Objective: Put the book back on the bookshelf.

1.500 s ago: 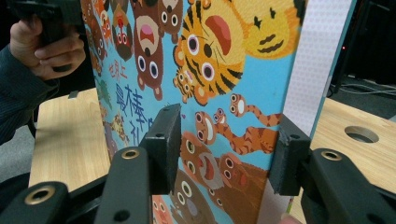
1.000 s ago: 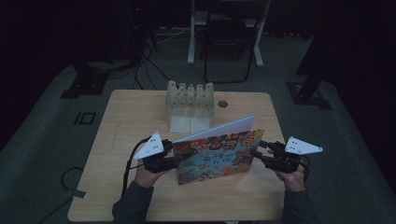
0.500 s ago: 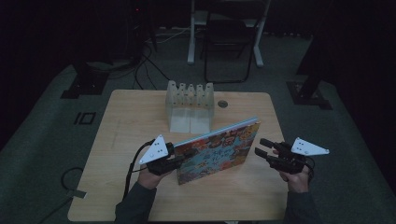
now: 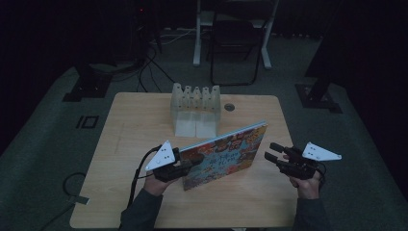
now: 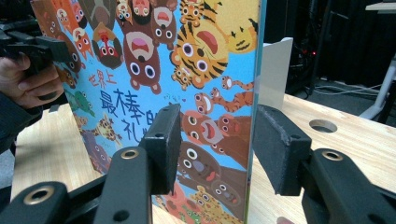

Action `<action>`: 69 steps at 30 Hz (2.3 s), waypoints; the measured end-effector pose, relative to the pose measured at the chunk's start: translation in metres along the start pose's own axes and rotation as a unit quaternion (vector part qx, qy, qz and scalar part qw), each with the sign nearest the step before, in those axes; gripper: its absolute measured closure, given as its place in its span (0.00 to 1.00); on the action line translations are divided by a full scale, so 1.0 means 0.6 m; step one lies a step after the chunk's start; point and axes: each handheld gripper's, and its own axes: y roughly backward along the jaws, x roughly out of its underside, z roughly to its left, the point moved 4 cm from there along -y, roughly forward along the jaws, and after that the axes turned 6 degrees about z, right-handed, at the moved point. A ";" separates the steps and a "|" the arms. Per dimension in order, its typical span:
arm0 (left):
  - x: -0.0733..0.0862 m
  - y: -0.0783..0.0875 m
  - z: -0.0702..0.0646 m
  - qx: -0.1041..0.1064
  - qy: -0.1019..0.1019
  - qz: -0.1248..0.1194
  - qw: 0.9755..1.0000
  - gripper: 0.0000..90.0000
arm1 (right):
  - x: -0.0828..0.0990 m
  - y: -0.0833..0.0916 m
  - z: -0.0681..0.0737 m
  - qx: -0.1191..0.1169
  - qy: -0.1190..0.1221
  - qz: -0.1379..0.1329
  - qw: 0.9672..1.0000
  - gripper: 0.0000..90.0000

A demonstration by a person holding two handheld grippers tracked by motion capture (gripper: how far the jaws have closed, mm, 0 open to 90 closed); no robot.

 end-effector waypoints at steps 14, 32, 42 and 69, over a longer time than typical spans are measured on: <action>0.007 -0.010 -0.002 0.013 0.001 0.006 1.000 0.71 | 0.009 0.007 -0.006 0.009 -0.011 -0.003 1.000 0.55; 0.011 -0.026 -0.010 0.004 0.009 0.013 1.000 0.61 | 0.037 0.021 -0.015 0.036 -0.026 0.010 0.999 0.53; 0.018 -0.031 -0.013 -0.001 0.002 0.018 1.000 0.61 | 0.054 0.025 -0.019 0.058 -0.028 0.029 0.997 0.53; 0.027 -0.037 -0.009 -0.012 0.008 0.015 1.000 0.66 | 0.124 0.005 -0.025 0.129 -0.034 0.117 0.984 0.52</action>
